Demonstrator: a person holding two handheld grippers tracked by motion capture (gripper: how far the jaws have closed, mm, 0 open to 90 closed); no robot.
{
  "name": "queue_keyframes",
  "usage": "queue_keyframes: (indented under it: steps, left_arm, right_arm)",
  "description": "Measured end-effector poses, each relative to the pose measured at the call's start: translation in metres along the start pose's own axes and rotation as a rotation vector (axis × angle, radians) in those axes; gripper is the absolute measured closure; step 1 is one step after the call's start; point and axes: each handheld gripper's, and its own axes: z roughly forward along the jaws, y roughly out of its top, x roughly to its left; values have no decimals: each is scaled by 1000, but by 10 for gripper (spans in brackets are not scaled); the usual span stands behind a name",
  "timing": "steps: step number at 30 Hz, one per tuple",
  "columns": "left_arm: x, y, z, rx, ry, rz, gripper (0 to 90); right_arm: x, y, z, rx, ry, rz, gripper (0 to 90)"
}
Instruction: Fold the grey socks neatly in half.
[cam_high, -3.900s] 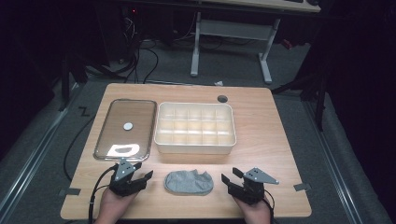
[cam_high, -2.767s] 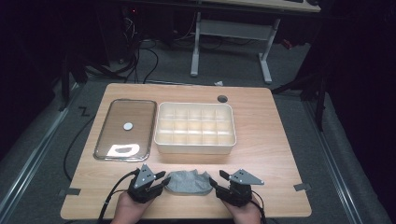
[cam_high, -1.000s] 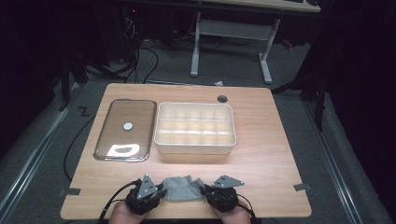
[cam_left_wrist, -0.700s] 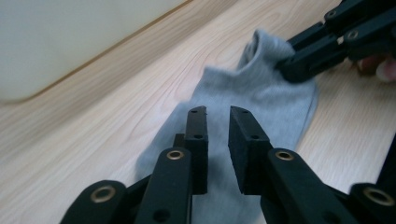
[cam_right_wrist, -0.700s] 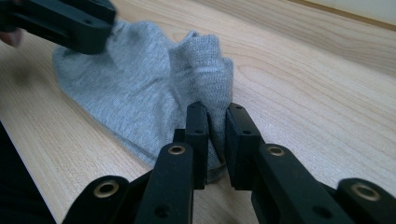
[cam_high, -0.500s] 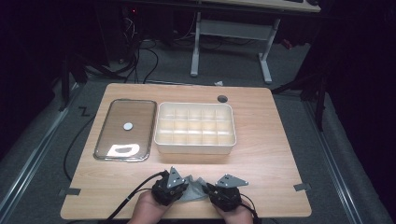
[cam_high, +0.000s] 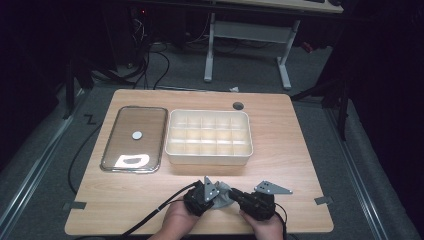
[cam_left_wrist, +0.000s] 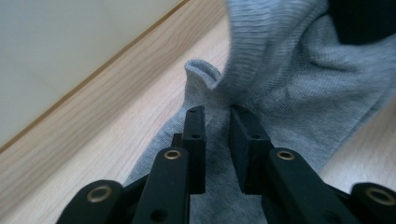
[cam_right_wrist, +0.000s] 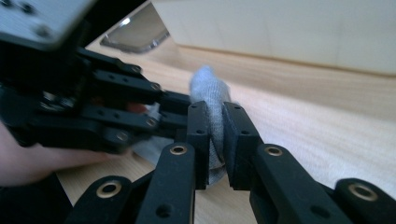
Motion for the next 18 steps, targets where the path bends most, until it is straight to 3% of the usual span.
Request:
queue_keyframes:
  steps: [3,9,10,11,12,14,15,16,17,18]
  left_arm:
    - [-5,1,2,-15,19,17,763]
    - [-2,1,2,-23,7,-19,748]
    - [2,1,-1,-21,-10,-42,711]
    - [8,1,-10,-49,-35,-77,663]
    - [8,1,-10,-49,-35,-77,651]
    - [19,-4,-29,-92,-31,-102,626]
    - [25,-8,-38,-105,-22,-111,599]
    - [37,-20,-51,-126,-26,-149,591]
    - [37,-20,-51,-126,-26,-149,580]
    - [50,-34,-61,-137,-59,-205,565]
  right_arm:
    - [4,2,-2,-14,2,-14,826]
    - [3,1,-1,-13,-27,-25,824]
    - [3,2,-1,-6,-40,-29,824]
    - [4,2,1,-3,-68,-47,823]
    - [4,2,1,-3,-68,-47,823]
    - [5,3,3,7,-93,-71,821]
    - [5,2,5,17,-109,-82,820]
    - [6,2,5,20,-116,-88,819]
    - [6,2,5,20,-116,-88,819]
    - [8,0,6,27,-129,-91,817]
